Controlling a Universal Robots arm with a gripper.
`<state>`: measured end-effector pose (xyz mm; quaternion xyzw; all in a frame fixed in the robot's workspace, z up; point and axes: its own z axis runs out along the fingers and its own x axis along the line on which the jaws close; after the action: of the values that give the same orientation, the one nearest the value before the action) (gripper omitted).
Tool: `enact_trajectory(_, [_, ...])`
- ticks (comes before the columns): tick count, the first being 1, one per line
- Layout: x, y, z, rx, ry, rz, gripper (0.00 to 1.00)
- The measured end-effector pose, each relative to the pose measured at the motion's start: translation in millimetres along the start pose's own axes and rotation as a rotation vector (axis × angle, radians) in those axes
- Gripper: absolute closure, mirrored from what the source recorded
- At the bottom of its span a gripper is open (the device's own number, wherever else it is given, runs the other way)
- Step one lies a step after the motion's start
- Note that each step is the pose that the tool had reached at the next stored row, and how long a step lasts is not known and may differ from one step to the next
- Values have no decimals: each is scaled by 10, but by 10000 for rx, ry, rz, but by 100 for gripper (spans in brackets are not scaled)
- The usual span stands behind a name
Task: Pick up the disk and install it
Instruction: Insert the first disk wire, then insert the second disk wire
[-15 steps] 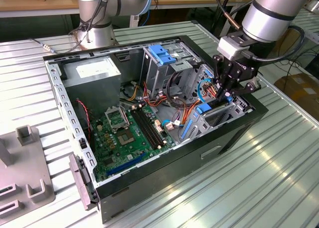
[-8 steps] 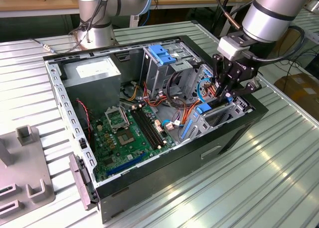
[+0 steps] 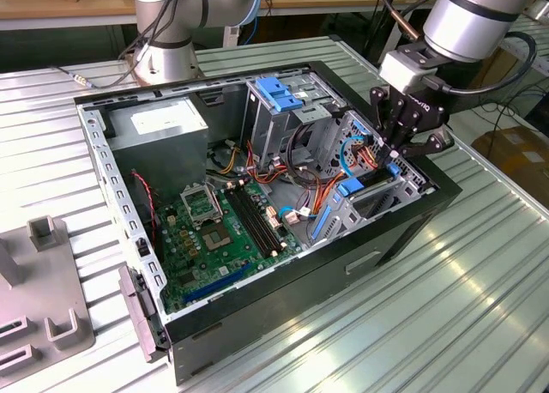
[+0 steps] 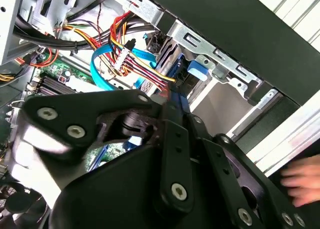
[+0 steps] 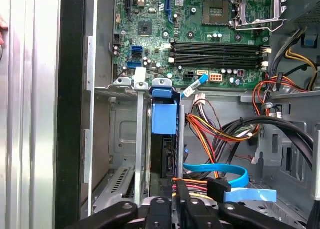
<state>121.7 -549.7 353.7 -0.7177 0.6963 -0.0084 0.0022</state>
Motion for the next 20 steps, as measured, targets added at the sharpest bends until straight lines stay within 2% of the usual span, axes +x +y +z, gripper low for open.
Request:
enact_trajectory(1, [0, 0, 0, 0, 0, 0, 90])
enact_trajectory(17, [0, 0, -7, 0, 1, -1, 90])
enact_trajectory(20, [1, 9, -24, 0, -2, 0, 90])
